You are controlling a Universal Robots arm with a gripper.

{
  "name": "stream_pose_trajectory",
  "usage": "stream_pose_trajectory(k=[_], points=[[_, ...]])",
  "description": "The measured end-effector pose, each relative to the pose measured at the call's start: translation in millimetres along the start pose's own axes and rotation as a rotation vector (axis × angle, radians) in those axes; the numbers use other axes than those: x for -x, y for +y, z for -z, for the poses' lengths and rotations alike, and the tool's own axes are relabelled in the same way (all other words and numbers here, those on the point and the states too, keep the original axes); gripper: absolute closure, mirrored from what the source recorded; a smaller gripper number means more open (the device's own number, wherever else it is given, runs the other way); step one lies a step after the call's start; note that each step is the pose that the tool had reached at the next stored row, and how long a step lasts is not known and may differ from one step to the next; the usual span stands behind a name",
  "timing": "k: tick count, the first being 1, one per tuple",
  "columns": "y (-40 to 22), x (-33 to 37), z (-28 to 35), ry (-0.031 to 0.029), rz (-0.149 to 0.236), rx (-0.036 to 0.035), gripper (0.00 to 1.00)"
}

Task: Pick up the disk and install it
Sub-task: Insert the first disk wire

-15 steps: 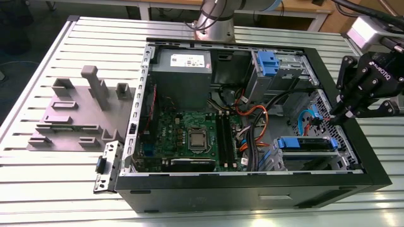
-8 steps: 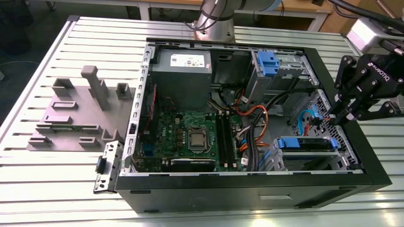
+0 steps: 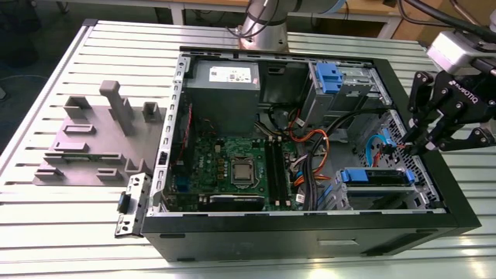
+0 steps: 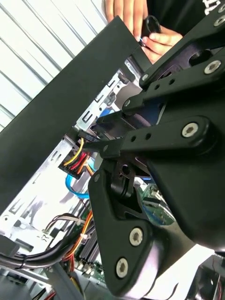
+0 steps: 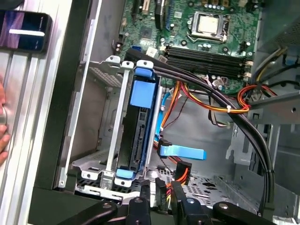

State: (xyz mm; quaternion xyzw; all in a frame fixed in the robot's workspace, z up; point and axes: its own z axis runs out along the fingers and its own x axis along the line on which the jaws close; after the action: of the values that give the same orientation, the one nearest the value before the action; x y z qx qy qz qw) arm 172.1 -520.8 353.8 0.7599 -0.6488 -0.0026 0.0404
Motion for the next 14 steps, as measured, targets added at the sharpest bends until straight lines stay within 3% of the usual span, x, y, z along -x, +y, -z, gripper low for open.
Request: stream_pose_trajectory(k=[8, 10, 14], points=[[-0.2, 0.1, -2.8, -0.0014, 0.020, -0.0014, 0.70], [-0.2, 0.1, -2.9, -0.0014, 0.020, -0.0014, 0.83], [1.1, 0.2, -1.6, -0.0015, 0.019, -0.0014, 0.84]])
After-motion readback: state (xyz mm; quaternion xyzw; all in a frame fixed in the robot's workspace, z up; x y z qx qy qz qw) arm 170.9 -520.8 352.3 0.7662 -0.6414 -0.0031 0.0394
